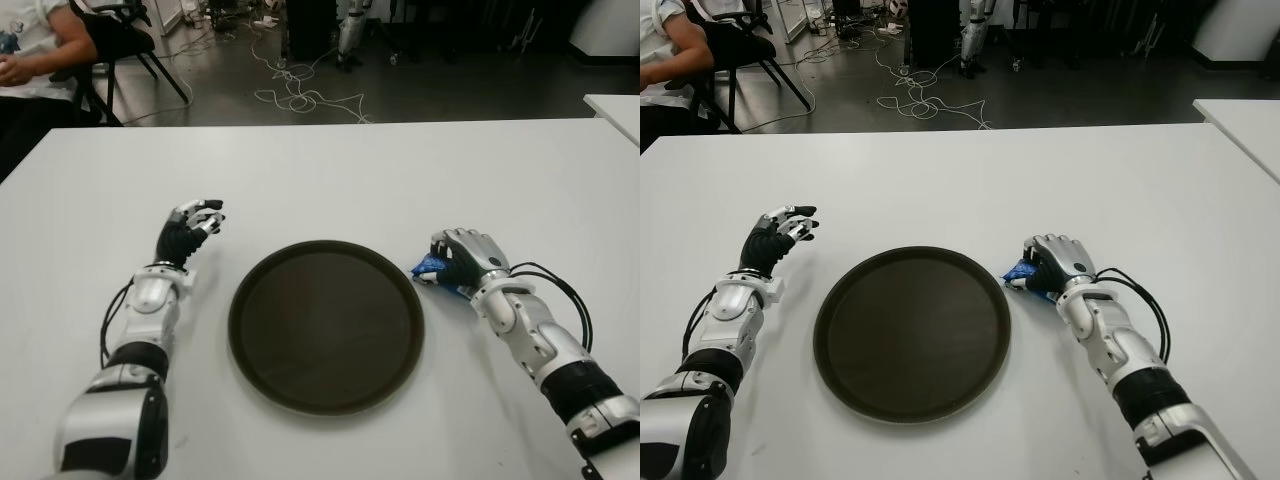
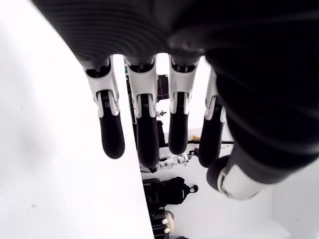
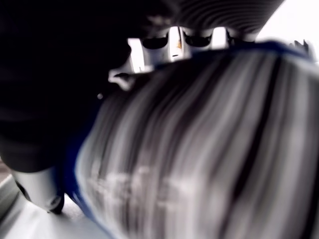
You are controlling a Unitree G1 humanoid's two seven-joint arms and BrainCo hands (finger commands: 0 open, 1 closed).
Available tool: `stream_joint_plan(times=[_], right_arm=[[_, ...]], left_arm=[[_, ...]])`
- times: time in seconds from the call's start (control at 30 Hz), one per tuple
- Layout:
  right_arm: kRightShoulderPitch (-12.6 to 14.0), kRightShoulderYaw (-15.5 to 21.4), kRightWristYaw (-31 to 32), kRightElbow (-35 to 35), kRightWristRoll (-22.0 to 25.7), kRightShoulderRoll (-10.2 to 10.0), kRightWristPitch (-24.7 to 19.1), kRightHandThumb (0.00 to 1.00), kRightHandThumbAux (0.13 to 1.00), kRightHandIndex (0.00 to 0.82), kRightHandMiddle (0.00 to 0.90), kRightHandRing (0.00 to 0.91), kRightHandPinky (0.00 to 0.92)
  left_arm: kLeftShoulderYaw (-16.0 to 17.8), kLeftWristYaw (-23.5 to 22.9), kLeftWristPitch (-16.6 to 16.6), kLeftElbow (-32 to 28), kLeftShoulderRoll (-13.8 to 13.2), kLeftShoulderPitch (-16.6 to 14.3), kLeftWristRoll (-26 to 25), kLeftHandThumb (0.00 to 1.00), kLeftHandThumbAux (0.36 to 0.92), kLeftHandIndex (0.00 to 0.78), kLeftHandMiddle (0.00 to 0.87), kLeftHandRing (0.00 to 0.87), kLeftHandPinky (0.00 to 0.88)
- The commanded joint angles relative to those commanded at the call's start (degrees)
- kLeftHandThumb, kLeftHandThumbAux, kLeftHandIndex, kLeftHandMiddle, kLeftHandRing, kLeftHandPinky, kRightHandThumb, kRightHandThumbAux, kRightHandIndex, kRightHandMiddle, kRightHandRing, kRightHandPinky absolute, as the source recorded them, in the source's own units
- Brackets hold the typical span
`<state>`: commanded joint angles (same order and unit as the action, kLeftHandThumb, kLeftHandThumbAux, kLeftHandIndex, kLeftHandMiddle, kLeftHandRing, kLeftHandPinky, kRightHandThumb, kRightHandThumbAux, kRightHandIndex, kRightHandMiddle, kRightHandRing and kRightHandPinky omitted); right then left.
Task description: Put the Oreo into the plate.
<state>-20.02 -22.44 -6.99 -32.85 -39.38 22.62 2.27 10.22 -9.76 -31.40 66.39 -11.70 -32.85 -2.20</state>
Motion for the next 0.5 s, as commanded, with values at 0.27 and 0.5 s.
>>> stream_joint_plan(times=[0.27, 0.5], right_arm=[[0.13, 0.09, -1.0, -0.17, -0.01, -0.04, 0.45, 0.062, 0.777, 0.543, 0.699, 0.712, 0.691], [-0.04, 0.22, -1.92, -0.87, 0.03, 0.14, 1.13, 0.064, 0.779, 0.546, 0.71, 0.719, 0.696]], left_arm=[[-0.25, 0.42, -0.34, -0.24, -0.07, 0.26, 0.35, 0.709, 0.707, 0.403, 0.26, 0.299, 0.339], [-0.23, 0.69, -0.01, -0.09, 0.12, 0.13, 0.33, 0.708, 0.707, 0.403, 0.26, 0.301, 0.343]])
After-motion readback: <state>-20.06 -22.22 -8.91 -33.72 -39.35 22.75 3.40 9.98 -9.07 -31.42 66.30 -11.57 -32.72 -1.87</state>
